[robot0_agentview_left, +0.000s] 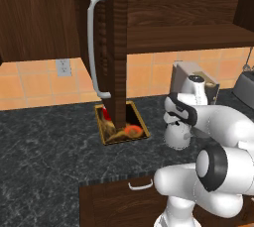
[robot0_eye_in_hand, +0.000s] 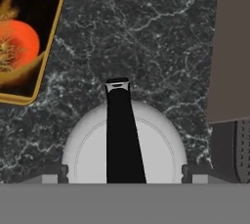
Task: Pick the kettle from the counter and place it on the tray. Then pick the mug from the cabinet and place it on the tray. Then close the cabinet doors.
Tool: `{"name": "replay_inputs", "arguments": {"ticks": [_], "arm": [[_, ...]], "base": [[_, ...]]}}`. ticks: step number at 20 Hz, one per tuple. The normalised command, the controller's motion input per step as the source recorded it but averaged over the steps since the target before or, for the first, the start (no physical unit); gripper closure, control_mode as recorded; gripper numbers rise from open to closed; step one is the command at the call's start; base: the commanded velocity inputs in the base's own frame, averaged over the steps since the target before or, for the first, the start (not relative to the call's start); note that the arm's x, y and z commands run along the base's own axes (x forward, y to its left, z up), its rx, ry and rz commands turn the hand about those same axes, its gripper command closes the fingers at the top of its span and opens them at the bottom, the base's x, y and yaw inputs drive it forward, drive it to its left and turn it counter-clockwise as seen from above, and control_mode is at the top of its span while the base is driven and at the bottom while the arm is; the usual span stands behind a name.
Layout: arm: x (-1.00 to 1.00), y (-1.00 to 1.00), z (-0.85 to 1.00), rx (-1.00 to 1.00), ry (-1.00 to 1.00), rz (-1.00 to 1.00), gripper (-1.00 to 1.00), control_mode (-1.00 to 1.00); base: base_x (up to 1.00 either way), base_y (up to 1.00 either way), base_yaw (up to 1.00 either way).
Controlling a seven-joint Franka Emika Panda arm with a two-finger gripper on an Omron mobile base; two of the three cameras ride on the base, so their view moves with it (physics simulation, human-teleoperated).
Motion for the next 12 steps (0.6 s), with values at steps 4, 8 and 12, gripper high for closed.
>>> {"name": "replay_inputs", "arguments": {"ticks": [4, 8, 12], "arm": [[0.0, 0.01, 0.0, 0.0, 0.0, 0.0, 1.0, -1.0], [-0.06, 0.0, 0.02, 0.0, 0.0, 0.0, 1.0, -1.0], [-0.2, 0.21, 0.35, -0.07, -0.03, 0.0, 1.0, -1.0]], "base": [[0.0, 0.0, 0.0], [0.0, 0.0, 0.0], [0.0, 0.0, 0.0]]}}
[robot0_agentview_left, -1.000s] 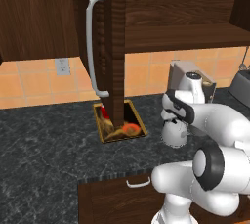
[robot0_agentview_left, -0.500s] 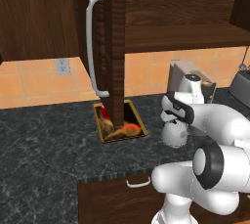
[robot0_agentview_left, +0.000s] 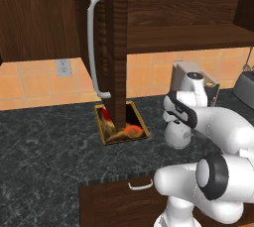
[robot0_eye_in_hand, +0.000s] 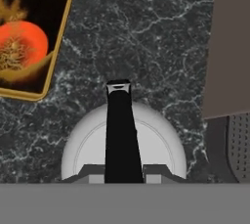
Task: Pick the kettle from the counter and place it on the tray. Then pick the mug from the cabinet and place it on the tray. Then close the cabinet doors.
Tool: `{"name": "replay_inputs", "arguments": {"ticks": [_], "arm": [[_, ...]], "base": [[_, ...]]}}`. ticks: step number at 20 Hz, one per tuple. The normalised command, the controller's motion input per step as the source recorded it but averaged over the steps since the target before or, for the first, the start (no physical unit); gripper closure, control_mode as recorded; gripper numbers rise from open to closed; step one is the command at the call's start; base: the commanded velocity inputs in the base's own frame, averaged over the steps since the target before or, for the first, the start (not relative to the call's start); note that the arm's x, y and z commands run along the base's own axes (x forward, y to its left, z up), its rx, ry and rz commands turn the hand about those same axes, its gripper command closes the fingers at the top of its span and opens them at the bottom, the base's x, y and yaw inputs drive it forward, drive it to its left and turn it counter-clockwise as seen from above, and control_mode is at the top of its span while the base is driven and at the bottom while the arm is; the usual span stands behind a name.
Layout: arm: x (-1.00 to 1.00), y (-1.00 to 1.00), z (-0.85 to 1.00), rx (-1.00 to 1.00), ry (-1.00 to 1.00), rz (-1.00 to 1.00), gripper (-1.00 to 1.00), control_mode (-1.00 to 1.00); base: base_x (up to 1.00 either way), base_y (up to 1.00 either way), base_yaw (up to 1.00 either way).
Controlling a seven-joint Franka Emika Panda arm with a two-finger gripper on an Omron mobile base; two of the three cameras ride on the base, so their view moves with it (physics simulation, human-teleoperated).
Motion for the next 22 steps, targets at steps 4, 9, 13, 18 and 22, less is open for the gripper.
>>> {"name": "replay_inputs", "arguments": {"ticks": [4, 9, 13, 18, 22], "arm": [[-0.04, 0.51, 0.55, -0.11, -0.05, 0.01, 1.0, -1.0], [0.11, 0.69, 0.25, -0.01, -0.01, 0.16, 1.0, -1.0], [0.4, 0.5, 0.02, 0.0, 0.0, 0.25, 1.0, -1.0], [0.46, 0.47, -0.01, 0.0, 0.0, 0.23, 1.0, -1.0], [0.45, 0.48, -0.02, 0.0, 0.0, 0.23, 1.0, -1.0]], "base": [[0.0, 0.0, 0.0], [0.0, 0.0, 0.0], [0.0, 0.0, 0.0], [0.0, 0.0, 0.0], [0.0, 0.0, 0.0]]}}
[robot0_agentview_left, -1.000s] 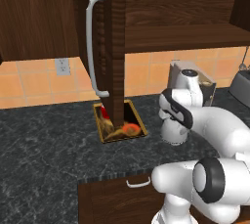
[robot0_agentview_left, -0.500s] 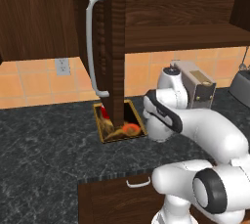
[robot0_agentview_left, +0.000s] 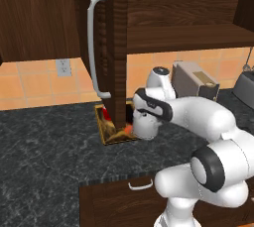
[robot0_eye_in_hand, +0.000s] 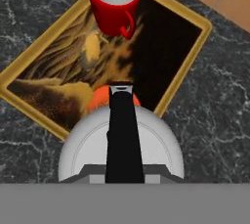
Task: Pick the kettle from the counter and place it on the tray. Then pick the mug from the cabinet and place it on the tray. Then close the cabinet doors.
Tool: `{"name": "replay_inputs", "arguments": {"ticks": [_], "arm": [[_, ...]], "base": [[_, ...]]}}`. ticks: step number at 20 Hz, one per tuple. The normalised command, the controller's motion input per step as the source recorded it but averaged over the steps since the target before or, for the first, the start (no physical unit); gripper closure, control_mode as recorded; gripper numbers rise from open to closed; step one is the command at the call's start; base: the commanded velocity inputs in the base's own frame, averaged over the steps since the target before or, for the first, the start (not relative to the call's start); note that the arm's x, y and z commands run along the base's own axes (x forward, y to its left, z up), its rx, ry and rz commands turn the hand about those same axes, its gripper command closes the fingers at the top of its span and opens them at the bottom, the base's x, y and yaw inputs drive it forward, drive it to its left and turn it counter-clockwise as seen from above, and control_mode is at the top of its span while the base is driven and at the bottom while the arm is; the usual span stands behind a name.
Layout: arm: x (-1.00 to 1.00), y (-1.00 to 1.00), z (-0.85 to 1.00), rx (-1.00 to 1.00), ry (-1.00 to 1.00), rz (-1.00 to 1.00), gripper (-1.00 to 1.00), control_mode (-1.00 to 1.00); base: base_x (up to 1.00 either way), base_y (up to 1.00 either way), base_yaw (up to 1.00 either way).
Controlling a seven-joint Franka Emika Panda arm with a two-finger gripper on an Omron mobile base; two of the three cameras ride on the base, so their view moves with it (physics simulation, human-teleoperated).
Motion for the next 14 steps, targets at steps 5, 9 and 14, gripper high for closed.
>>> {"name": "replay_inputs", "arguments": {"ticks": [5, 9, 14], "arm": [[0.41, 0.47, -0.12, 0.0, -0.01, 0.2, 1.0, -1.0], [0.33, 0.31, -0.21, 0.0, -0.06, 0.12, 1.0, -1.0], [0.37, 0.2, -0.29, 0.0, -0.1, 0.1, 1.0, -1.0]], "base": [[0.0, 0.0, 0.0], [0.0, 0.0, 0.0], [0.0, 0.0, 0.0]]}}
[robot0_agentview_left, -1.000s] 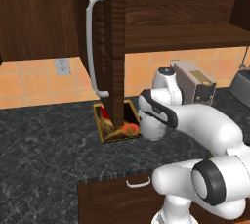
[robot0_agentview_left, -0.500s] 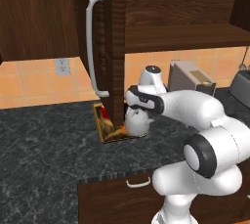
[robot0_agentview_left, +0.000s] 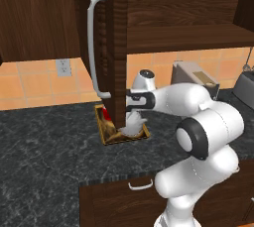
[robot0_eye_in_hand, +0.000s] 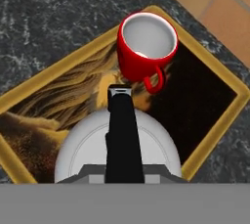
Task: Pick the kettle from the counter and place it on the tray. Then pick the mug from the cabinet and place it on the tray. Then close the cabinet doors.
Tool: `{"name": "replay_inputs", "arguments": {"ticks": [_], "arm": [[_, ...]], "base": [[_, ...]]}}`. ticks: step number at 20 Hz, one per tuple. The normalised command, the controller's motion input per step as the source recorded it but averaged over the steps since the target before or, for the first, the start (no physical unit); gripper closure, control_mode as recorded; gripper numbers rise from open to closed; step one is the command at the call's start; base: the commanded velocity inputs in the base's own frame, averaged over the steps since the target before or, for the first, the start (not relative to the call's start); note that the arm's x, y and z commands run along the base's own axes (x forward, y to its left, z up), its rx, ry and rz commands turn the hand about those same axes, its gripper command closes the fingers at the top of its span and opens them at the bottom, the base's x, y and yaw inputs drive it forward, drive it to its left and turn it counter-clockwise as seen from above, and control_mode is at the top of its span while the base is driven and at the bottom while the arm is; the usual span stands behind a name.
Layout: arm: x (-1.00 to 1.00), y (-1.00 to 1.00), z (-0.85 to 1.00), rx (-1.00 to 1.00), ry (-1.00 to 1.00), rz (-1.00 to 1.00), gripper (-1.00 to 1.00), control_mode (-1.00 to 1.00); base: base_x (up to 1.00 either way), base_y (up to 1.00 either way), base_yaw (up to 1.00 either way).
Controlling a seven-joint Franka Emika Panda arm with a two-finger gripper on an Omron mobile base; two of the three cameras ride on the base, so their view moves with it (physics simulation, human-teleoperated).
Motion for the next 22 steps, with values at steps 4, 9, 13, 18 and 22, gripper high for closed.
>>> {"name": "replay_inputs", "arguments": {"ticks": [4, 9, 13, 18, 22], "arm": [[0.29, 0.09, -0.26, 0.0, -0.07, 0.09, 1.0, -1.0], [0.12, 0.04, -0.26, 0.0, -0.02, 0.06, -1.0, -1.0], [0.0, 0.0, -0.01, 0.0, -0.01, 0.0, -1.0, -1.0], [-0.1, -0.01, 0.04, 0.0, -0.03, 0.0, -1.0, -1.0], [-0.26, -0.01, 0.21, 0.0, -0.16, 0.0, -1.0, -1.0]], "base": [[0.0, 0.0, 0.0], [0.0, 0.0, 0.0], [0.0, 0.0, 0.0], [0.0, 0.0, 0.0], [0.0, 0.0, 0.0]]}}
